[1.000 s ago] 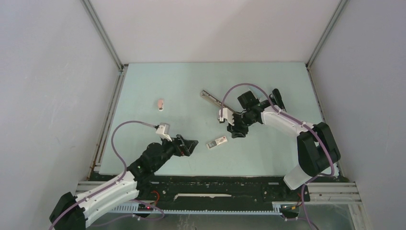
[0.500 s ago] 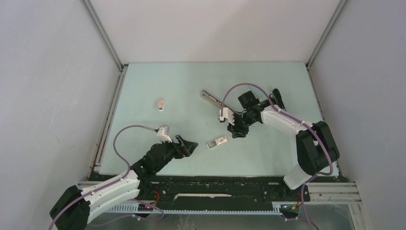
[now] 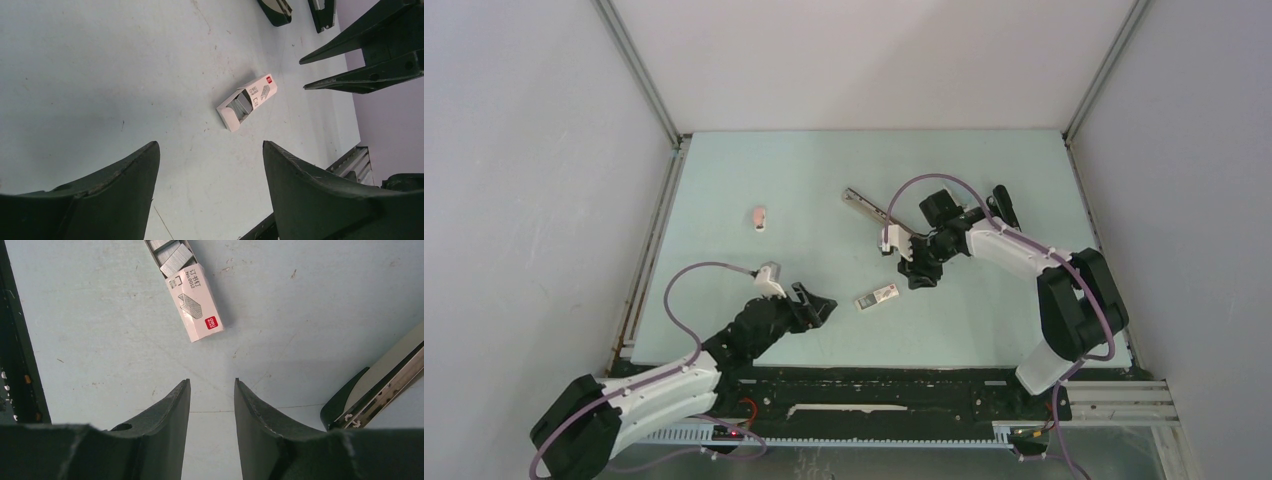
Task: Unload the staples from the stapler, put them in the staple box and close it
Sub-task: Close the staple box at the center of the board.
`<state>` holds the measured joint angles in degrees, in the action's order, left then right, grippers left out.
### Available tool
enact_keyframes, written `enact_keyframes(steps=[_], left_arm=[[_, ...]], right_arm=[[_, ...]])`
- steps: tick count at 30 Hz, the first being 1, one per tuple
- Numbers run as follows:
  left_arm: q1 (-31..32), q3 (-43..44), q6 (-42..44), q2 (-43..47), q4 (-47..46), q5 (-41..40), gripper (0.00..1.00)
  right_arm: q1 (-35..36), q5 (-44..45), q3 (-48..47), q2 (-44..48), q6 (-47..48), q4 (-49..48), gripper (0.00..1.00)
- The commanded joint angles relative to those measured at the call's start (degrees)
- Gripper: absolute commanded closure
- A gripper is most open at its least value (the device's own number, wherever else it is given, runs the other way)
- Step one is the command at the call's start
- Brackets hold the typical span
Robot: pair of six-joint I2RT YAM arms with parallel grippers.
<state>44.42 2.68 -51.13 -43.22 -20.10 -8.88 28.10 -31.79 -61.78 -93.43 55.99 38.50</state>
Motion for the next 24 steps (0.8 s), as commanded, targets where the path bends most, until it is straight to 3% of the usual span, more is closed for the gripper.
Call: enact_keyframes(steps=[1,4,10,24], left_arm=[[-0.38,-0.44,-1.56,-2.71,-4.58,-1.16,0.2],[-0.35,-0.02,-2.76,-5.39,-4.91,-1.94,0.21],[-0.33,1.91,-4.46,-10.99,-6.06,-2.04,0.34],[-0.31,6.11,-9.68,-31.23,-23.84,8.15,0.48]], right_arm=[[-0.41,0.35,-2.27,-0.51,-1.41,-0.03,0.54],[-0.41,1.29,-2.28,-1.32,-2.1,-0.57,0.54],[-0.39,3.0,-3.12,-2.99,-3.54,-0.68,0.54],[-0.42,5.47,-3.52,-7.05,-7.68,-3.88,0.57]])
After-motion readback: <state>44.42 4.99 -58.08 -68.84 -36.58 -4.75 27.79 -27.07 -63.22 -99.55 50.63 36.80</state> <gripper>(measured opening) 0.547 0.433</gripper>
